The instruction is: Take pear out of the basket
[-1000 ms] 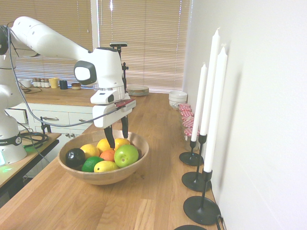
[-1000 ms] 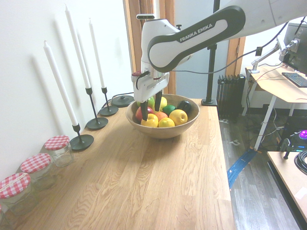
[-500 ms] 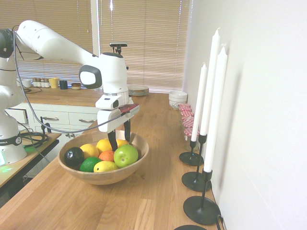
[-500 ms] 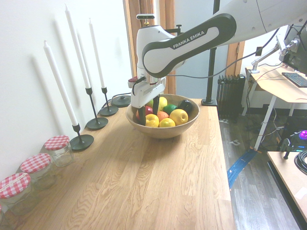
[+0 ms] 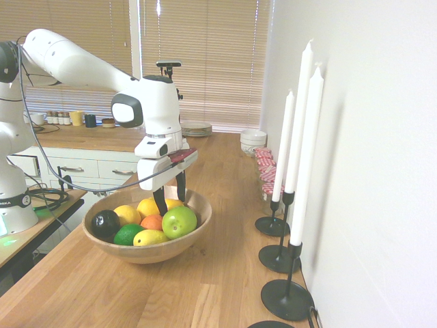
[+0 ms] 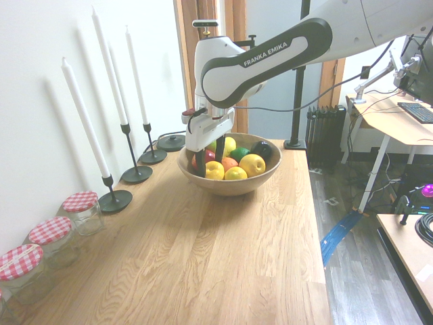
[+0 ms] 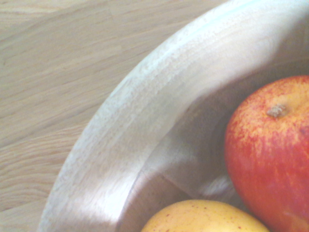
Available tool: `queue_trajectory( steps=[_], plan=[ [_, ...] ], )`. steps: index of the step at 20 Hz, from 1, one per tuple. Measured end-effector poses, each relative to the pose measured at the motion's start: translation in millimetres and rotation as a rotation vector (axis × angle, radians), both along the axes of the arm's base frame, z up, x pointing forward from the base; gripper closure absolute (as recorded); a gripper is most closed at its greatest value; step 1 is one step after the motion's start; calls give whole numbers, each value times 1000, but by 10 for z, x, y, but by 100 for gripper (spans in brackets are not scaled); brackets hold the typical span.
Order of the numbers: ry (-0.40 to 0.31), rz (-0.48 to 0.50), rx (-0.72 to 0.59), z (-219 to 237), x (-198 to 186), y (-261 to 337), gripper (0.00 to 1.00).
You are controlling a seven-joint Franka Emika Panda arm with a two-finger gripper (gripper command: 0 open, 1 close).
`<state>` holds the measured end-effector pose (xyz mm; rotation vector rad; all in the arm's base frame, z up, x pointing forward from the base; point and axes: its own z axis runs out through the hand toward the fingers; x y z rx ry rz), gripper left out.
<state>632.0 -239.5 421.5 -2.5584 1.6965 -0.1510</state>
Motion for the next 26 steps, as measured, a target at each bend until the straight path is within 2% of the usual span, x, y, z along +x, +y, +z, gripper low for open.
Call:
queue_trajectory(
  steps=[10, 20, 23, 26],
  plan=[
    [25, -9, 11, -173, -44, -98, 100],
    [21, -11, 12, -158, -51, -114, 100],
    [-6, -11, 14, 15, -66, -91, 100],
    [-52, 9, 17, 448, -136, 12, 100]
  ],
)
